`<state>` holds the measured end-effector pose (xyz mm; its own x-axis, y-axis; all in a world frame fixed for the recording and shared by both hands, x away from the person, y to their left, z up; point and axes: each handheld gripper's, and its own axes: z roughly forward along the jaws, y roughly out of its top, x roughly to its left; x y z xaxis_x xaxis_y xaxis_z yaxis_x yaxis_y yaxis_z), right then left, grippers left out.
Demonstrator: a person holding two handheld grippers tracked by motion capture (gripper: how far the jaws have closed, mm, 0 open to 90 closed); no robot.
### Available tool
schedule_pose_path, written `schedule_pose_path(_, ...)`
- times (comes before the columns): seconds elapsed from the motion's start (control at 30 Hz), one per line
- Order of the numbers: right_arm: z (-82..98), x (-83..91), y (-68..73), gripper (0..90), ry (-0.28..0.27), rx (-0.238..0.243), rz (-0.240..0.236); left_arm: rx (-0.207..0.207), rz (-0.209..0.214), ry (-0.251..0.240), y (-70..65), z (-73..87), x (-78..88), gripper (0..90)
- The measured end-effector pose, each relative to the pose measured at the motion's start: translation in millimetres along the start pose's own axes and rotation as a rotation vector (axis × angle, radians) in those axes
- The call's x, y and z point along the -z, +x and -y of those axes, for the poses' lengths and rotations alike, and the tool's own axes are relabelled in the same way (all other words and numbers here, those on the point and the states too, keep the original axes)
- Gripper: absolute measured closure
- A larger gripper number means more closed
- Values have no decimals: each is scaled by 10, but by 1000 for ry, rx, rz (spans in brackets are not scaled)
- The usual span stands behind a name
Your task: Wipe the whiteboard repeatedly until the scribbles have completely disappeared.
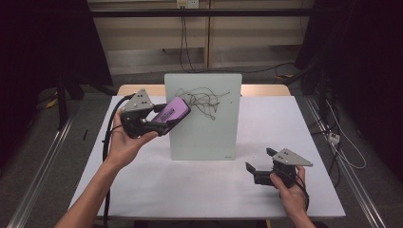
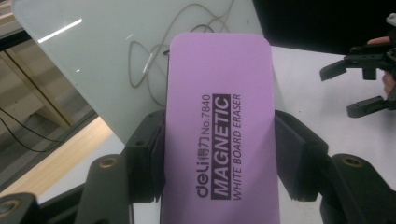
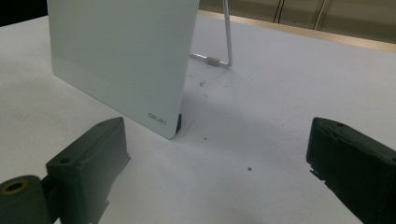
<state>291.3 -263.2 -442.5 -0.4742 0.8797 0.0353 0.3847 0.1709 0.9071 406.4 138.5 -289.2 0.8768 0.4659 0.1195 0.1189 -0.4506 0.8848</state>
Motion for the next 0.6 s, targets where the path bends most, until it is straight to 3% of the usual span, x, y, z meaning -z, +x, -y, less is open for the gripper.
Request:
schedule_pose_path(0.4, 4, -1, -4, 52, 2, -5, -2, -11, -48, -40, 149, -253, -55, 412)
schedule_pose_path(0.6, 6, 4, -5, 52, 4, -8, -1, -30, -59, -33, 189, -348, -127, 412)
